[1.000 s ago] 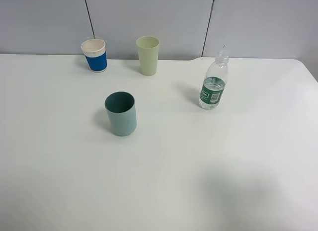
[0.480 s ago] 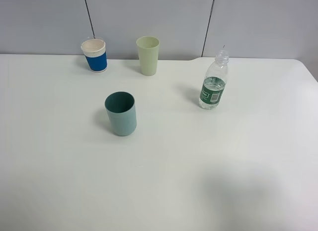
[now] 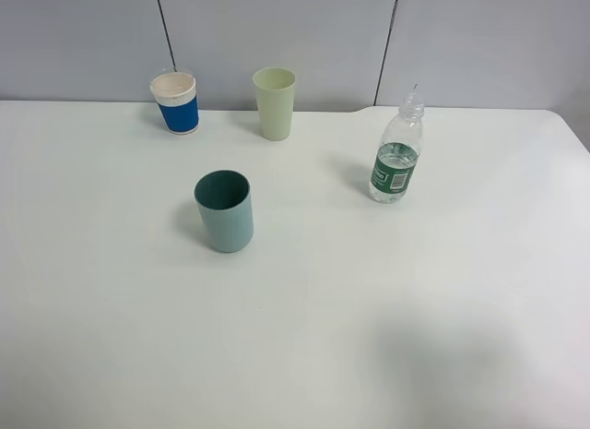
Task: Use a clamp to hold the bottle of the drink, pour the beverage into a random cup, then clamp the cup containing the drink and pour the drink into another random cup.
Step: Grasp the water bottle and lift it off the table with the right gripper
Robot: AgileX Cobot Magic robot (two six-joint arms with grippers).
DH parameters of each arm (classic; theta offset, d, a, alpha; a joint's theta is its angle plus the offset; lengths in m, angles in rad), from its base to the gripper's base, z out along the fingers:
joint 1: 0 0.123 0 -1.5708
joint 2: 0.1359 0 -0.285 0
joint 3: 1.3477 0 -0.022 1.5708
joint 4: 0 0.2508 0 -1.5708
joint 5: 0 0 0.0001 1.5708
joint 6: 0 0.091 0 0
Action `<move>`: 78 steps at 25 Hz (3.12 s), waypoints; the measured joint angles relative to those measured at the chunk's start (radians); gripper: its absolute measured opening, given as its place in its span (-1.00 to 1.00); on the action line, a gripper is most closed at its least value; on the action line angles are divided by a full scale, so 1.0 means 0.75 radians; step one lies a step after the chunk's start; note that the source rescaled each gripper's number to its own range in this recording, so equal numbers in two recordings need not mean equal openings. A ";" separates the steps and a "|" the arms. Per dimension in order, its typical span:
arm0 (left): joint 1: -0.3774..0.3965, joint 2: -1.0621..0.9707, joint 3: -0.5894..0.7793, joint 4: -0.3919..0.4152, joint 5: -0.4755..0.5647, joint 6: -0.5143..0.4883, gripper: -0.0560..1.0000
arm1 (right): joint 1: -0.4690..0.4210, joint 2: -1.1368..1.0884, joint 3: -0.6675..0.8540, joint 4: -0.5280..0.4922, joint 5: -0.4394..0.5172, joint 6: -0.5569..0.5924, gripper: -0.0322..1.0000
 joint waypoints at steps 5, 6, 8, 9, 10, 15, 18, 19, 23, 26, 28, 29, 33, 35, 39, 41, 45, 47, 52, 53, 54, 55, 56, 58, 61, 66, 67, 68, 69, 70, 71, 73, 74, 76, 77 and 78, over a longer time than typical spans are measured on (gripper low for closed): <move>0.000 0.000 0.000 0.000 0.000 0.000 0.99 | 0.000 0.000 0.000 0.000 0.000 0.000 1.00; 0.000 0.000 0.000 0.000 0.000 0.000 0.99 | 0.000 0.000 0.000 0.000 0.000 0.000 1.00; 0.000 0.000 0.000 0.000 0.000 0.000 0.99 | 0.000 0.000 0.000 0.000 0.000 0.000 1.00; 0.000 0.000 0.000 0.000 0.000 0.000 0.99 | 0.000 0.000 0.000 0.000 0.000 0.000 1.00; 0.000 0.000 0.000 0.000 0.000 0.000 0.99 | 0.000 0.000 0.000 0.000 0.000 0.000 1.00; 0.000 0.000 0.000 0.000 0.000 0.000 0.99 | 0.000 0.000 0.000 0.000 0.000 0.000 1.00; 0.000 0.000 0.000 0.000 0.000 0.000 0.99 | 0.000 0.000 0.000 0.000 0.000 0.000 1.00; 0.000 0.000 0.000 0.000 0.000 0.000 0.99 | 0.000 0.000 0.000 0.000 0.000 0.000 1.00; 0.000 0.000 0.000 0.000 0.000 0.000 0.99 | 0.000 0.000 0.000 0.000 0.000 0.000 1.00; 0.000 0.000 0.000 0.000 0.000 0.000 0.99 | 0.000 0.000 0.000 0.000 0.000 0.000 1.00; 0.000 0.000 0.000 0.000 0.000 0.000 0.99 | 0.000 0.000 0.000 0.000 0.000 0.000 1.00; 0.000 0.000 0.000 0.000 0.000 0.000 0.99 | 0.000 0.000 0.000 0.000 0.000 0.000 1.00; 0.000 0.000 0.000 0.000 0.000 0.000 0.99 | 0.000 0.000 0.000 0.000 0.000 0.000 1.00; 0.000 0.000 0.000 0.000 0.000 0.000 0.99 | 0.000 0.000 0.000 0.000 0.000 0.000 1.00; 0.000 0.000 0.000 0.000 0.000 0.000 0.99 | 0.000 0.000 0.000 0.000 0.000 0.000 1.00; 0.000 0.000 0.000 0.000 0.000 0.000 0.99 | 0.000 0.000 0.000 0.000 0.000 0.000 1.00; 0.000 0.000 0.000 0.000 0.000 0.000 0.99 | 0.000 0.000 0.000 0.000 0.000 0.000 1.00; 0.000 0.000 0.000 0.000 0.000 0.000 0.99 | 0.000 0.000 0.000 0.000 0.000 0.000 1.00; 0.000 0.000 0.000 0.000 0.000 0.000 0.99 | 0.000 0.000 0.000 0.000 0.000 0.000 1.00; 0.000 0.000 0.000 0.000 0.000 0.000 0.99 | 0.000 0.000 0.000 0.000 0.000 0.000 1.00; 0.000 0.000 0.000 0.000 0.000 0.000 0.99 | 0.000 0.000 0.000 0.000 0.000 0.000 1.00; 0.000 0.000 0.000 0.000 0.000 0.000 0.99 | 0.000 0.000 0.000 0.000 0.000 0.000 1.00; 0.000 0.000 0.000 0.000 0.000 0.000 0.99 | 0.000 0.000 0.000 0.000 0.000 0.000 1.00; 0.000 0.000 0.000 0.000 0.000 0.000 0.99 | 0.000 0.000 0.000 0.000 0.000 0.000 1.00; 0.000 0.000 0.000 0.000 0.000 0.000 0.99 | 0.000 0.000 0.000 -0.026 0.000 0.021 1.00; 0.000 0.000 0.000 0.000 0.000 0.000 0.99 | 0.000 0.000 0.000 -0.047 0.000 0.042 1.00; 0.000 0.000 0.000 0.000 0.000 0.000 0.99 | 0.000 0.000 0.000 -0.049 -0.002 0.042 1.00; 0.000 0.000 0.000 0.000 0.000 0.000 0.99 | 0.000 0.000 0.000 -0.051 -0.007 0.042 1.00; 0.000 0.000 0.000 0.000 0.000 0.000 0.99 | 0.000 0.000 -0.005 -0.052 -0.016 0.042 1.00; 0.000 0.000 0.000 0.000 0.000 0.000 0.99 | 0.000 0.000 -0.013 -0.057 -0.039 0.042 1.00; 0.000 0.000 0.000 0.000 0.000 0.000 0.99 | 0.000 0.000 -0.022 -0.064 -0.070 0.042 1.00; 0.000 0.000 0.000 0.000 0.000 0.000 0.99 | 0.000 0.011 -0.045 -0.078 -0.150 0.042 1.00; 0.000 0.000 0.000 0.000 0.000 0.000 0.99 | 0.000 0.029 -0.057 -0.086 -0.182 0.042 1.00; 0.000 0.000 0.000 0.000 0.000 0.000 0.99 | 0.000 0.085 -0.067 -0.103 -0.246 0.042 1.00; 0.000 0.000 0.000 0.000 0.000 0.000 0.99 | 0.000 0.109 -0.067 -0.108 -0.287 0.042 1.00; 0.000 0.000 0.000 0.000 0.000 0.000 0.99 | 0.000 0.138 -0.067 -0.113 -0.322 0.042 1.00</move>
